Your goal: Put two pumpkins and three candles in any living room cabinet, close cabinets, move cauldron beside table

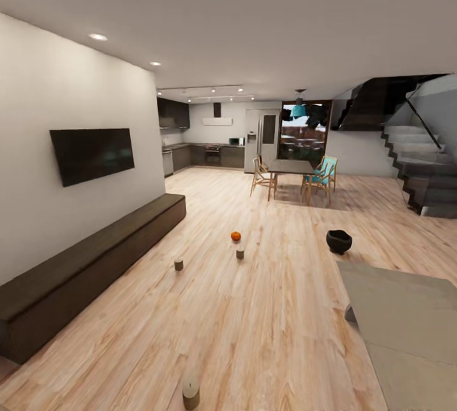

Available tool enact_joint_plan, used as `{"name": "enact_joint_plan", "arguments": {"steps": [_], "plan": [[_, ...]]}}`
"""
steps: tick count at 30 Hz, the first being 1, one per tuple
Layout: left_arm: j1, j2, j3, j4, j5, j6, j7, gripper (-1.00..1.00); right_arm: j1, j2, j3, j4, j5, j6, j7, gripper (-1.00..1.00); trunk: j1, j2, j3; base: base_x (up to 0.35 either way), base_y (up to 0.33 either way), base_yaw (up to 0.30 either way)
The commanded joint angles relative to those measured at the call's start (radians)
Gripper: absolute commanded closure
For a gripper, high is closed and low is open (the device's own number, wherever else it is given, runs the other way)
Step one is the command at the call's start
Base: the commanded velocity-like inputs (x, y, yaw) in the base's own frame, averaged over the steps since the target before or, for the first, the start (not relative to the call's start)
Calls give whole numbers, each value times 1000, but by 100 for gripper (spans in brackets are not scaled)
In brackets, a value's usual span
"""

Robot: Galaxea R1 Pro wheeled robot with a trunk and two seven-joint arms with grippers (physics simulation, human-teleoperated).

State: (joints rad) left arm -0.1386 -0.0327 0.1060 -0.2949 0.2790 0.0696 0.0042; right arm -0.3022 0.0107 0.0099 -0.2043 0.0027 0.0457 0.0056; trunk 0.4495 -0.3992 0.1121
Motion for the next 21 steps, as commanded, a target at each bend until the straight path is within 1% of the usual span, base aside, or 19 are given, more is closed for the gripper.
{"name": "enact_joint_plan", "arguments": {"steps": [1, 7, 15, 21], "plan": [[0, -1, 6, -3, 5, 7, 0, -100, 0, 0, 1, -1, 0, 5, 1, -100, 1, -1, -1, 89, -1, -158], [0, -1, 6, -3, 5, 7, 0, -100, 0, 0, 1, -2, 0, 4, 1, -100, 1, -1, -2, 35, 0, -62], [0, -1, 6, -3, 5, 7, 0, -100, 0, 0, 3, -1, 0, 3, 1, -100, 1, -1, -3, 18, 0, -10], [0, -1, 6, -3, 5, 7, 0, -100, 0, 0, 3, -1, 0, 3, 0, -100, 1, -1, -3, 284, 0, 0]]}}
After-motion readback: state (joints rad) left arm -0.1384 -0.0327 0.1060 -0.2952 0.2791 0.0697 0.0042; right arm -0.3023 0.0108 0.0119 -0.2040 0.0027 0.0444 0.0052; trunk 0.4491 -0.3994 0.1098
